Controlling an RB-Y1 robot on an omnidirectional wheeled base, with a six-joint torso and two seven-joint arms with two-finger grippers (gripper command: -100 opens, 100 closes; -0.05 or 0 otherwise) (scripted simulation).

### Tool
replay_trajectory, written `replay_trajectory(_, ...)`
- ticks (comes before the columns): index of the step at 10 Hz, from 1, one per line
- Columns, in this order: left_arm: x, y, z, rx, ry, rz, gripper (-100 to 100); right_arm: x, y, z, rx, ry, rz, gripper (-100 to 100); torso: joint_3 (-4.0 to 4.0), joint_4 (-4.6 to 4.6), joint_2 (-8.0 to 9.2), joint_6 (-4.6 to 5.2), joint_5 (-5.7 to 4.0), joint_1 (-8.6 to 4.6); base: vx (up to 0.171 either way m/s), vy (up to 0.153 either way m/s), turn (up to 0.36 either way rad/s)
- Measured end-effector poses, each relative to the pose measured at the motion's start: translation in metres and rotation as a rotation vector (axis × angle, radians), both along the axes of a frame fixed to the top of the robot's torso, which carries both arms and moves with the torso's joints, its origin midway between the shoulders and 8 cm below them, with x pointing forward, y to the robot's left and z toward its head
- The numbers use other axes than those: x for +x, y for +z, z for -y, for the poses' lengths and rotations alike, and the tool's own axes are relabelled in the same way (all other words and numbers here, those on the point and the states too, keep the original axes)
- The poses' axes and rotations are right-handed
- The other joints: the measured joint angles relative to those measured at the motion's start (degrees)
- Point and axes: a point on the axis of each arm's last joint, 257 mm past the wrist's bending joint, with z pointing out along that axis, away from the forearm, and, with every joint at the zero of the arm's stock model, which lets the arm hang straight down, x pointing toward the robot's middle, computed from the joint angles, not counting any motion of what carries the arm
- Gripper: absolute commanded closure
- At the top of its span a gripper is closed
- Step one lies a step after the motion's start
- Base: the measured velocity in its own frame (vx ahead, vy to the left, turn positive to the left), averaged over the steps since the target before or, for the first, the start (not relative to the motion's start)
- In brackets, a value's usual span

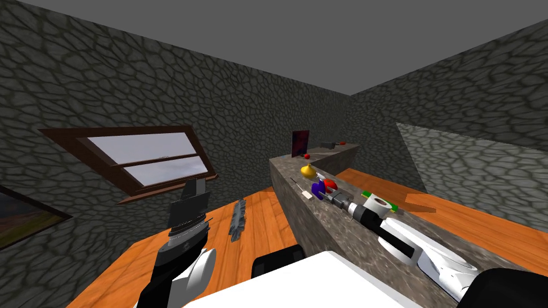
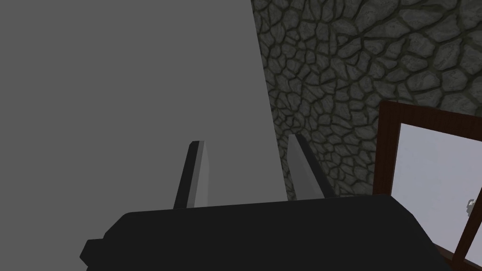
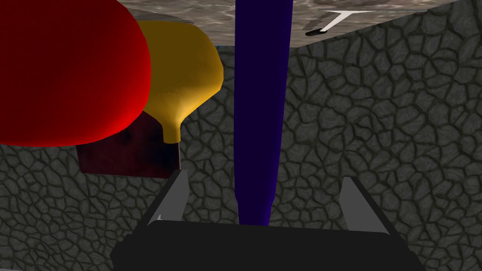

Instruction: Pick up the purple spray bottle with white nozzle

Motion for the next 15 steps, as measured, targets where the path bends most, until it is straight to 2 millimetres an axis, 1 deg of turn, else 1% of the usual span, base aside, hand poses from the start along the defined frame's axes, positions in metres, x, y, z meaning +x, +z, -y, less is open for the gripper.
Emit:
replay_trajectory(2, 0.0, 0.0, 0.0, 0.0, 0.0, 0.0, 0, 0.013, -0.009, -0.011, 0.013, 0.035, -0.004, -100, 0.02, 0.0, 0.03, 0.01, 0.01, 0.04, -0.031, 0.024, -0.041)
replay_trajectory(3, 0.0, 0.0, 0.0, 0.0, 0.0, 0.0, 0, 0.021, -0.009, -0.009, 0.014, 0.033, 0.004, -100, -0.01, 0.0, -0.02, -0.01, 0.0, -0.01, -0.007, 0.002, 0.015)
replay_trajectory(4, 0.0, 0.0, 0.0, 0.0, 0.0, 0.0, 0, 0.029, -0.009, -0.004, 0.014, 0.025, 0.008, -100, -0.04, -0.02, -0.08, 0.0, -0.01, -0.06, -0.036, 0.011, -0.225)
replay_trajectory(5, 0.0, 0.0, 0.0, 0.0, 0.0, 0.0, 0, 0.033, -0.014, -0.012, 0.019, 0.046, 0.003, -100, 0.0, -0.01, 0.02, 0.07, -0.02, -0.03, -0.044, 0.03, -0.102)
replay_trajectory(6, 0.0, 0.0, 0.0, 0.0, 0.0, 0.0, 0, 0.041, -0.017, -0.016, 0.023, 0.059, 0.004, -100, 0.02, 0.01, 0.04, 0.0, 0.0, 0.02, -0.022, 0.019, 0.041)
replay_trajectory(7, 0.0, 0.0, 0.0, 0.0, 0.0, 0.0, 0, 0.049, -0.015, -0.014, 0.024, 0.058, 0.01, -100, -0.01, 0.0, -0.02, -0.01, 0.01, 0.0, -0.005, 0.005, 0.022)
replay_trajectory(8, 0.0, 0.0, 0.0, 0.0, 0.0, 0.0, 0, 0.055, -0.015, -0.008, 0.024, 0.05, 0.012, -100, -0.05, -0.02, -0.08, 0.01, 0.0, -0.05, -0.031, 0.02, -0.199)
replay_trajectory(10, 0.0, 0.0, 0.0, 0.0, 0.0, 0.0, 0, 0.069, -0.023, -0.019, 0.03, 0.083, 0.005, -100, 0.02, 0.01, 0.05, 0.01, 0.01, 0.03, -0.038, 0.024, -0.048)
replay_trajectory(11, 0.0, 0.0, 0.0, 0.0, 0.0, 0.0, 0, 0.077, -0.021, -0.016, 0.031, 0.08, 0.01, -100, 0.0, 0.0, -0.01, 0.0, 0.01, 0.0, -0.002, 0.001, 0.019)
replay_trajectory(12, 0.0, 0.0, 0.0, 0.0, 0.0, 0.0, 0, 0.08, -0.021, -0.013, 0.032, 0.074, 0.012, -100, -0.04, -0.02, -0.07, 0.01, 0.0, -0.05, -0.039, 0.021, -0.222)
replay_trajectory(13, 0.0, 0.0, 0.0, 0.0, 0.0, 0.0, 0, 0.086, -0.027, -0.022, 0.032, 0.098, 0.004, -100, 0.0, -0.01, 0.02, 0.06, -0.01, 0.0, -0.046, 0.033, -0.096)
replay_trajectory(14, 0.0, 0.0, 0.0, 0.0, 0.0, 0.0, 0, 0.091, -0.03, -0.026, 0.034, 0.11, 0.001, -100, 0.03, 0.01, 0.04, 0.01, 0.01, 0.04, -0.021, 0.015, 0.034)
replay_trajectory(15, 0.0, 0.0, 0.0, 0.0, 0.0, 0.0, 0, 0.099, -0.027, -0.024, 0.033, 0.107, 0.003, -100, -0.01, 0.0, -0.02, 0.0, 0.01, 0.0, -0.003, -0.002, 0.018)
